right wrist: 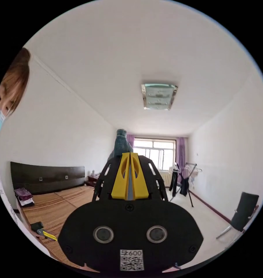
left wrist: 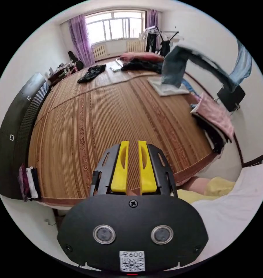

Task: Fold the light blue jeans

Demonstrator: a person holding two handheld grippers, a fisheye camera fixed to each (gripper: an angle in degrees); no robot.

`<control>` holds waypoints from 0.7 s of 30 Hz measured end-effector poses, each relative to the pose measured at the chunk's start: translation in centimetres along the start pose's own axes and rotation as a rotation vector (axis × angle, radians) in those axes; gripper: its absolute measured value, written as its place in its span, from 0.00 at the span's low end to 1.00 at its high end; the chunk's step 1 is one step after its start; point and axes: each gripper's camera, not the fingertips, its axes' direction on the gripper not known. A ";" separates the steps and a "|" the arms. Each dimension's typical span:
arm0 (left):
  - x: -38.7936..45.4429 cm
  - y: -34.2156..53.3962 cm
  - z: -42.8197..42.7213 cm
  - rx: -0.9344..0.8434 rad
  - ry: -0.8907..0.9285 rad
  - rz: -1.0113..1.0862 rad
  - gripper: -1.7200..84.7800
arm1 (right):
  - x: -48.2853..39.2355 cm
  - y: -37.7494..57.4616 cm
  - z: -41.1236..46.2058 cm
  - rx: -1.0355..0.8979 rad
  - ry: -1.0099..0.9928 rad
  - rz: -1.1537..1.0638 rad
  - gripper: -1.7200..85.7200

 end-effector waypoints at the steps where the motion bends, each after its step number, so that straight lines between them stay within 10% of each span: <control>1: 2.0 -1.7 -3.7 0.077 0.027 0.021 0.14 | -0.5 0.2 0.1 -0.034 -0.078 -0.018 0.01; 9: 16.9 -10.1 -23.3 0.361 0.086 0.003 0.25 | -2.1 11.2 -1.7 -0.010 -0.400 0.031 0.01; 21: 28.9 -10.4 -36.9 0.225 0.031 -0.222 0.24 | -3.8 26.3 -1.8 -0.069 -0.834 0.045 0.01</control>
